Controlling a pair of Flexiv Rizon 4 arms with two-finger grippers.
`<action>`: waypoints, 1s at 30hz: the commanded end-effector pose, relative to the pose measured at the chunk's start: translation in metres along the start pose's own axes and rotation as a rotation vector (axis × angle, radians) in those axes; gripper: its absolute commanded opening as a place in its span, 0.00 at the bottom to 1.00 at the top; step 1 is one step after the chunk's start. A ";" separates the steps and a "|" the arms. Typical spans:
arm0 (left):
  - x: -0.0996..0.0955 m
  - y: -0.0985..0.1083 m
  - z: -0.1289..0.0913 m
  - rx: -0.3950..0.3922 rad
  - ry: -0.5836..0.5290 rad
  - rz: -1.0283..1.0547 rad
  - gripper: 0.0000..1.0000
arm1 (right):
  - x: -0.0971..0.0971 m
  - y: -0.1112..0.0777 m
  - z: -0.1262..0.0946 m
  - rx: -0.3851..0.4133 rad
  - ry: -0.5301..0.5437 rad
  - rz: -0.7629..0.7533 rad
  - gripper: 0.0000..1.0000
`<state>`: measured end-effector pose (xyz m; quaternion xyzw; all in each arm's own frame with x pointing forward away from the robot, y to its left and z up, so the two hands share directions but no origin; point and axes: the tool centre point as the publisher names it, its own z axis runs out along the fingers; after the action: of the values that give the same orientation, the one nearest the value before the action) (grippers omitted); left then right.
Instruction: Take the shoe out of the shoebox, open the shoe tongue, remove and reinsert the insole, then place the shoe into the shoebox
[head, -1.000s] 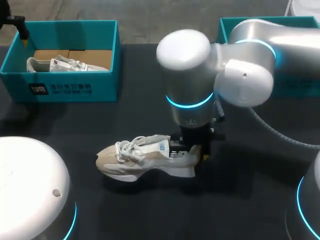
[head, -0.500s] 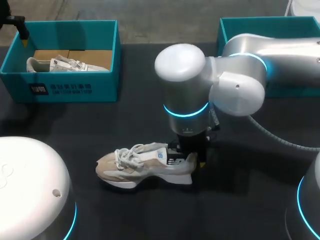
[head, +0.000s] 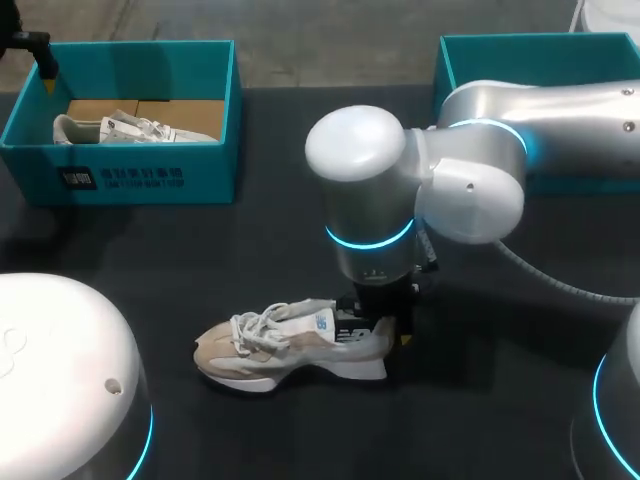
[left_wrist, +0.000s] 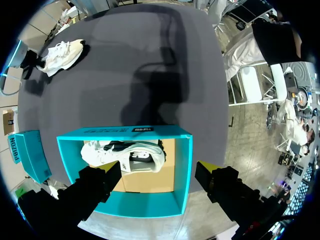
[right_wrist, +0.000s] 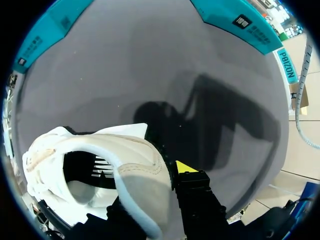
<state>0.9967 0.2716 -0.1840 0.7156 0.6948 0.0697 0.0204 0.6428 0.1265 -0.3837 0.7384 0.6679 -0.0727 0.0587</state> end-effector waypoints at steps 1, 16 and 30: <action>0.000 -0.001 0.000 -0.001 0.003 0.000 1.00 | 0.006 -0.006 0.006 -0.005 -0.002 0.132 0.00; 0.000 -0.001 0.000 -0.001 0.003 0.000 1.00 | 0.010 -0.011 0.013 0.005 0.012 0.149 0.04; 0.000 -0.001 0.000 -0.001 0.003 0.000 1.00 | 0.011 -0.015 -0.006 -0.016 0.017 0.142 1.00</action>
<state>0.9967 0.2716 -0.1840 0.7156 0.6947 0.0697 0.0204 0.6352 0.1345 -0.3857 0.7340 0.6745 -0.0629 0.0482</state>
